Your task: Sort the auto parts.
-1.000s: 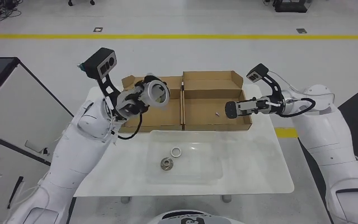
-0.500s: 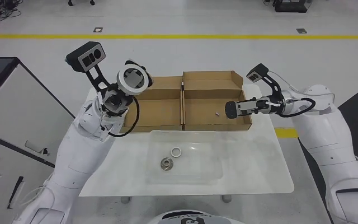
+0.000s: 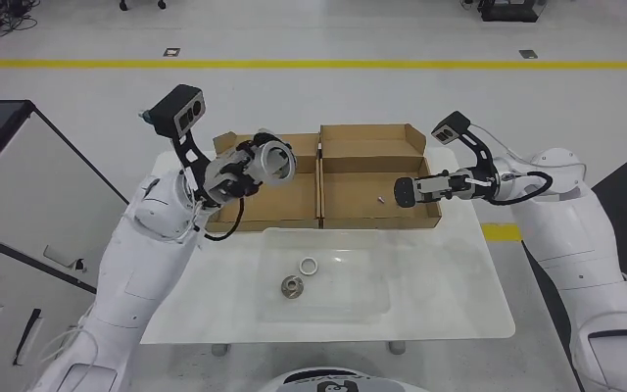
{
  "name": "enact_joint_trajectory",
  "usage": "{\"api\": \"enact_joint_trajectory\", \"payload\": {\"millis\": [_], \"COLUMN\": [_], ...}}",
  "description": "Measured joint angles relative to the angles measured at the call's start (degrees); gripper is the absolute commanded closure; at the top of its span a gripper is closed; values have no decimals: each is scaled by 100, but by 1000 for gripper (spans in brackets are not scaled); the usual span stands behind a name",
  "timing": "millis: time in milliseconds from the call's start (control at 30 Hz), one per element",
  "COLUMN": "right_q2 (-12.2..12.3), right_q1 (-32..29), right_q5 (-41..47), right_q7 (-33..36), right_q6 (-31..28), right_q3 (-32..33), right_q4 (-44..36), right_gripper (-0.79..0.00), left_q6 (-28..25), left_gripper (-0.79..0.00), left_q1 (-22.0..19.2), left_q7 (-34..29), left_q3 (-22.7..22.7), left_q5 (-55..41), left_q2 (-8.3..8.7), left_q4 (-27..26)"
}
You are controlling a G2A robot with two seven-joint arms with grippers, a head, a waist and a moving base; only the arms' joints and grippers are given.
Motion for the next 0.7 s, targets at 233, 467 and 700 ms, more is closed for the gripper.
{"api": "enact_joint_trajectory", "payload": {"millis": [233, 467, 700], "right_q2": [0, 0, 0], "right_q1": [0, 0, 0], "right_q5": [0, 0, 0], "right_q7": [0, 0, 0], "right_q6": [0, 0, 0], "right_q3": [0, 0, 0], "right_q4": [0, 0, 0], "right_gripper": [-785, -785, -785], "left_q6": [0, 0, 0], "left_gripper": [0, 0, 0], "left_q1": [96, 237, 246], "left_q7": [93, -478, -1174], "left_q3": [26, -290, -366], "left_q5": [-1324, -2481, -1552], "left_q2": [-156, -429, -527], "left_q4": [-421, -536, -132]}}
